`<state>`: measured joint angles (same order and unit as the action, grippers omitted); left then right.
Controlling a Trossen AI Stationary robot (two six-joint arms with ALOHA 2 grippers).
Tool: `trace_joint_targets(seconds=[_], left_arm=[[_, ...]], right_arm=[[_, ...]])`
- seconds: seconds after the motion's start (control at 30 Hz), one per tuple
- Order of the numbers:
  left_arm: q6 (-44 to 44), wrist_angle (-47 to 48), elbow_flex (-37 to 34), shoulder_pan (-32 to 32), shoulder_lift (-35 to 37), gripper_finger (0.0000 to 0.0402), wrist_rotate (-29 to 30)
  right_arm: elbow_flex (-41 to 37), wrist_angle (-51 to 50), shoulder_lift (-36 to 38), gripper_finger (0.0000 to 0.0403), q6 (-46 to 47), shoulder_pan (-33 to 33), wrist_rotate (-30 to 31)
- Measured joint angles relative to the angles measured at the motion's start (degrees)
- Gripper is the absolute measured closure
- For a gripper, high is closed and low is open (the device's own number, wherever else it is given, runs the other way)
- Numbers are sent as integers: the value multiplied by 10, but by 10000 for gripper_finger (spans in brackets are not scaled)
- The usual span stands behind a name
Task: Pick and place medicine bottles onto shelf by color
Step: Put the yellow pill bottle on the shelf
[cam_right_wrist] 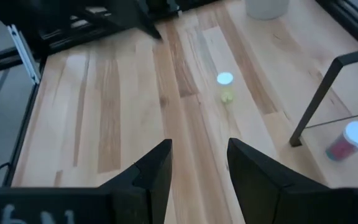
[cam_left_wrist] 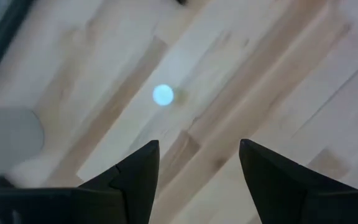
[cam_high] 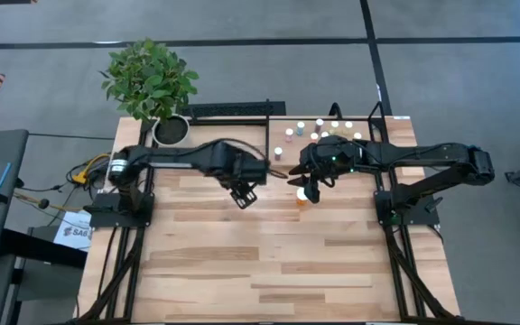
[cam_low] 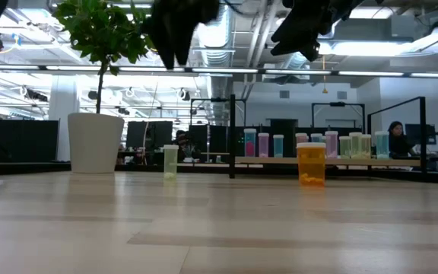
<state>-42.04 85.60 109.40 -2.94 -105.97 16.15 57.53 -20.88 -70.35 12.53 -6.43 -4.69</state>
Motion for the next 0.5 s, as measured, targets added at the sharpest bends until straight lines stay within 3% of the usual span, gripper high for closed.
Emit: trace_joint_targets(seconds=[0.2,0.5], left_arm=[[172,-5,-42,53,-32,192,-57],[255,-55,-184,93,-33,192,-50]], right_arm=[[11,1,0,228,2,-9,0],[11,-5,-2,228,11,-38,2]])
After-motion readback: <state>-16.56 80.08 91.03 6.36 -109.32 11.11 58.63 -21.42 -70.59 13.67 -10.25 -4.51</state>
